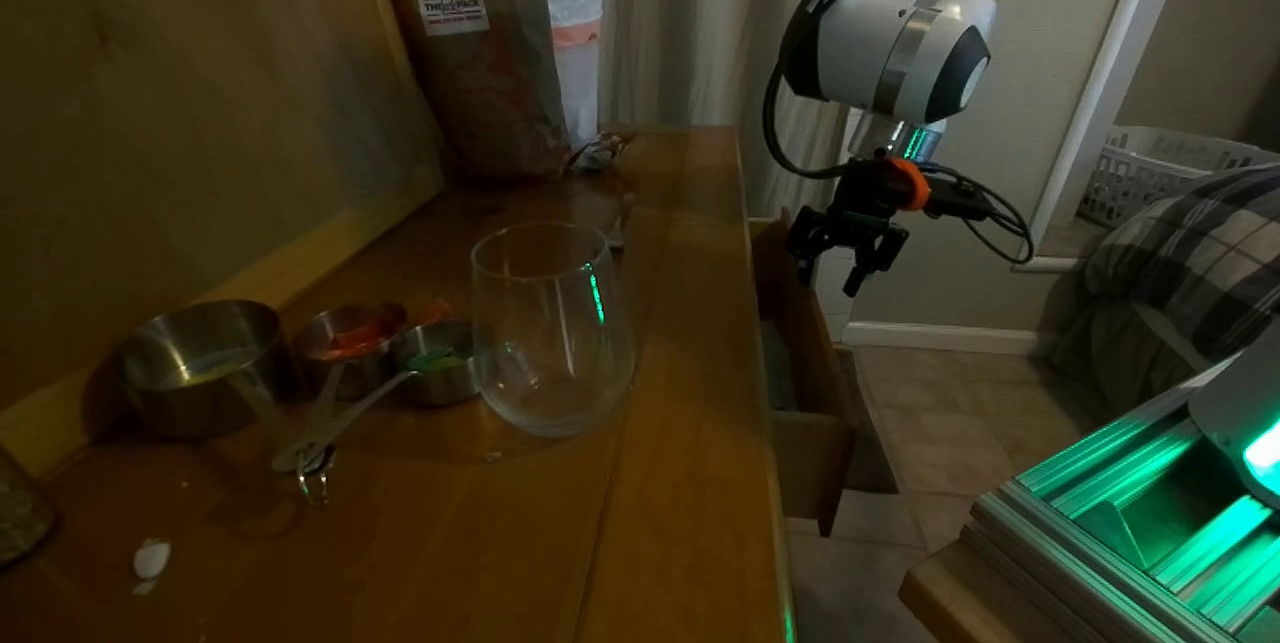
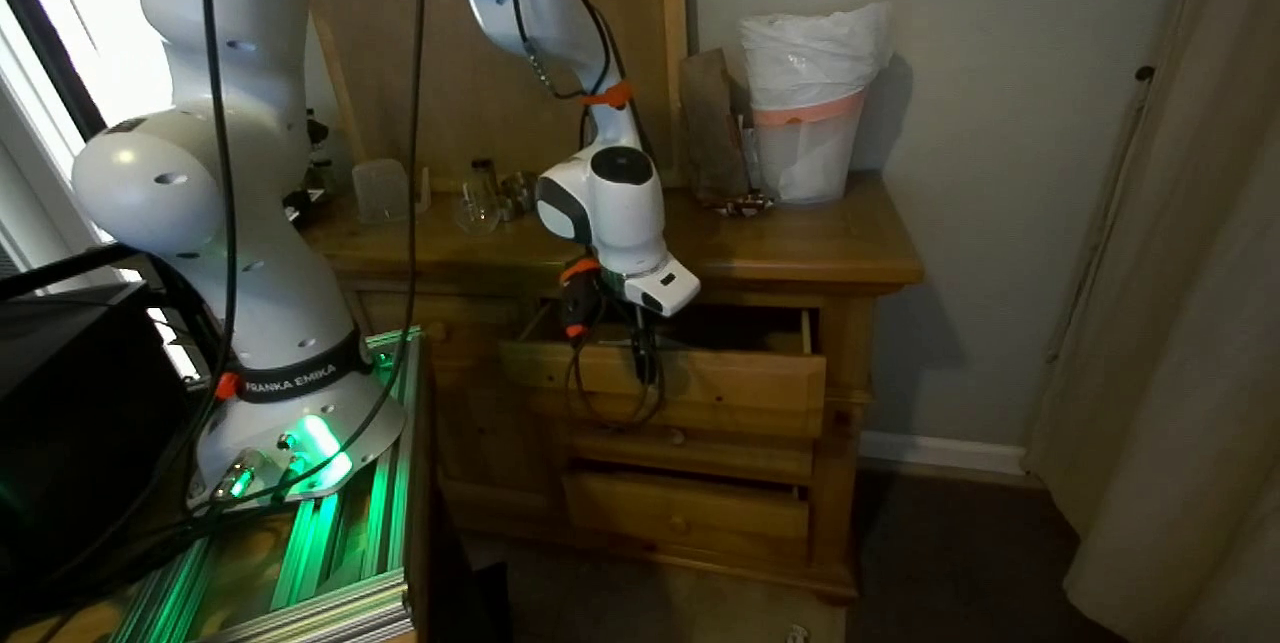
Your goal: Open the top drawer and put the folk inside then close the drawer
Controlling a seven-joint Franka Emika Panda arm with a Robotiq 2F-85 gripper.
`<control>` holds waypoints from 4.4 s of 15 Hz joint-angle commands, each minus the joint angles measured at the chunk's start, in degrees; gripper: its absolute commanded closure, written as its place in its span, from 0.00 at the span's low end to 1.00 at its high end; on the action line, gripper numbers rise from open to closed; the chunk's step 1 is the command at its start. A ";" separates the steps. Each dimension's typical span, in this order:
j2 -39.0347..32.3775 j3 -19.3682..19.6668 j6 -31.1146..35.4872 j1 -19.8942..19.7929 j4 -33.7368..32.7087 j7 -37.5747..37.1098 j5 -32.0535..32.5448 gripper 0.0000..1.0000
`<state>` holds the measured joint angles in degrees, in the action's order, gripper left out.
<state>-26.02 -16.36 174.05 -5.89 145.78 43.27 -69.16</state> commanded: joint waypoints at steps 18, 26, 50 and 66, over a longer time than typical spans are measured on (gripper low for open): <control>1.80 -8.07 8.05 -7.12 -0.73 5.91 -5.16 0.00; -1.56 -10.96 9.89 -6.20 -2.89 3.24 -4.01 0.00; -4.91 -5.14 18.10 -6.85 1.39 0.95 -2.89 0.00; 12.92 -2.25 23.54 5.17 11.21 0.10 -4.92 0.00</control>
<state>-21.71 -18.94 195.14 -5.61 152.44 41.14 -70.21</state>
